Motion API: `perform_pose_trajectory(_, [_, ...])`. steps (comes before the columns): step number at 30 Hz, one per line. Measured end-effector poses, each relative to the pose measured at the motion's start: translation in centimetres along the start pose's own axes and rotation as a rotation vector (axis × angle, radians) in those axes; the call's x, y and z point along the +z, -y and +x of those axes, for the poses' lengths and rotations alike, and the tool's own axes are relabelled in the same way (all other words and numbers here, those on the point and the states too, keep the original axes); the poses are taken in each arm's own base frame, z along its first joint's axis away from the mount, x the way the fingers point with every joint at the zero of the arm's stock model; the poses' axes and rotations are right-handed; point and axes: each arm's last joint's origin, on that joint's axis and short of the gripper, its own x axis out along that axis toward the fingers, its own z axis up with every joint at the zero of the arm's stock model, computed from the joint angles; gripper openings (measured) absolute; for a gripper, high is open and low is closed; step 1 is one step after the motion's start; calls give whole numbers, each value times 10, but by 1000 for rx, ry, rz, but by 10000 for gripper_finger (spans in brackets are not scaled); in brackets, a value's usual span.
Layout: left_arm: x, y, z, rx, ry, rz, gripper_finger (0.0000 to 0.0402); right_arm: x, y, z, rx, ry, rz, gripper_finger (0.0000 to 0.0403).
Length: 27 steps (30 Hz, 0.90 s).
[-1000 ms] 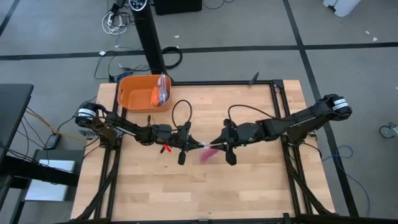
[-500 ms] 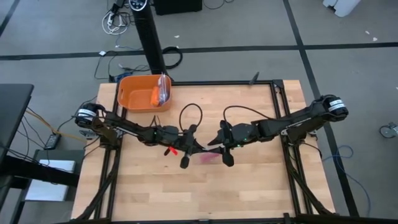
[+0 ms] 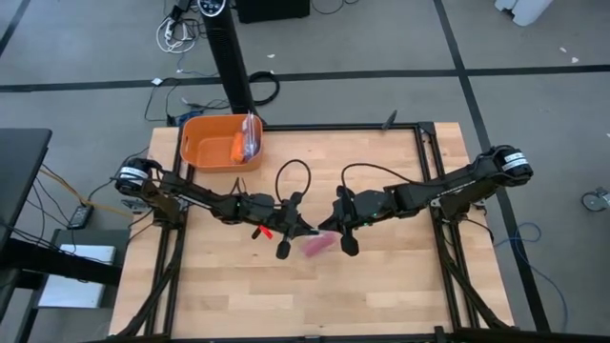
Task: Roll bandage
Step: Close the transparent zip bag
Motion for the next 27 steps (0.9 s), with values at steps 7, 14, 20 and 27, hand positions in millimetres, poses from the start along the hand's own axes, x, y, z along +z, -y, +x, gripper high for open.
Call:
perform_pose_trajectory(7, [-1,0,0,1,-12,-45,1,0,0,0,8,-6,-11,4])
perform_pose_trajectory(14, [6,0,5,-2,-64,-52,1,-1,-1,0,38,-14,-21,2])
perform_pose_trajectory(20, [14,-3,9,2,-90,-56,1,-1,-1,0,44,-16,-31,1])
perform_pose_trajectory(27, [13,-9,9,39,-111,-136,1,-2,-2,0,66,-34,-30,1])
